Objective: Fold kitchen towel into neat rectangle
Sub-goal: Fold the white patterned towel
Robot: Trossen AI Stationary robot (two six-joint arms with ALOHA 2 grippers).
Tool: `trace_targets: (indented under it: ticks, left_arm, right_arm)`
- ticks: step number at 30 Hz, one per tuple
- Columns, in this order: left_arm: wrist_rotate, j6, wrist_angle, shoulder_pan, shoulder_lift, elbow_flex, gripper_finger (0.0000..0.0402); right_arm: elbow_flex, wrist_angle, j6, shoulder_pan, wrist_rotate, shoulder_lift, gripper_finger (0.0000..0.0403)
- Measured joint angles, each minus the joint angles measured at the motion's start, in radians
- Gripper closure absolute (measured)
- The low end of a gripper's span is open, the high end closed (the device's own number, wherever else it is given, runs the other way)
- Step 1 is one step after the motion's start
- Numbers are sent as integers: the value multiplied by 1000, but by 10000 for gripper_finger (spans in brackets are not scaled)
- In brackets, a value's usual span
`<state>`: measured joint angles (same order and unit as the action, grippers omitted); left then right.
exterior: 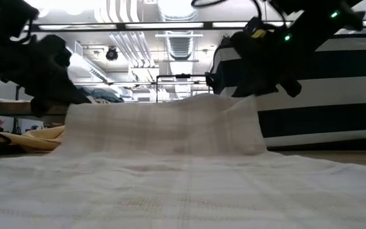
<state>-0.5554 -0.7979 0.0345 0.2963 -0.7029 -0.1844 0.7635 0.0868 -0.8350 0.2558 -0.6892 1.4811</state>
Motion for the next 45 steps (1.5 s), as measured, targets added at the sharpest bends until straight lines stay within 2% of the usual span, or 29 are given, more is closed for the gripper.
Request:
trace_targets:
  ticks: [5, 9, 14, 18, 24, 29, 35, 40, 45]
  left_arm:
    - [-7, -10, -8, 100, -23, 0, 401]
    - [0, -2, -12, 222, -46, 0, 401]
    - [11, -72, -16, 380, -95, 0, 401]
    - [3, -158, -52, 455, -165, 0, 401]
    - [10, -161, -246, 479, -329, -6, 401]
    - [63, -158, -267, 487, -458, -91, 401]
    - [126, -192, -107, 513, -556, -232, 401]
    - [132, -233, 44, 550, -589, -334, 401]
    - [127, -243, 82, 577, -594, -382, 401]
  right_arm:
    - [0, -2, 21, 76, -1, 0, 403]
    - [0, -3, 71, 168, 4, 0, 403]
    - [0, -47, 87, 272, 18, 10, 403]
    - [1, -125, 88, 332, 44, 51, 403]
    - [4, -267, 68, 377, 115, 180, 403]
    - [35, -277, 42, 380, 196, 212, 403]
    - [70, -280, 44, 425, 197, 205, 403]
    - [70, -272, 7, 466, 189, 210, 403]
    - [69, -280, -28, 496, 161, 210, 403]
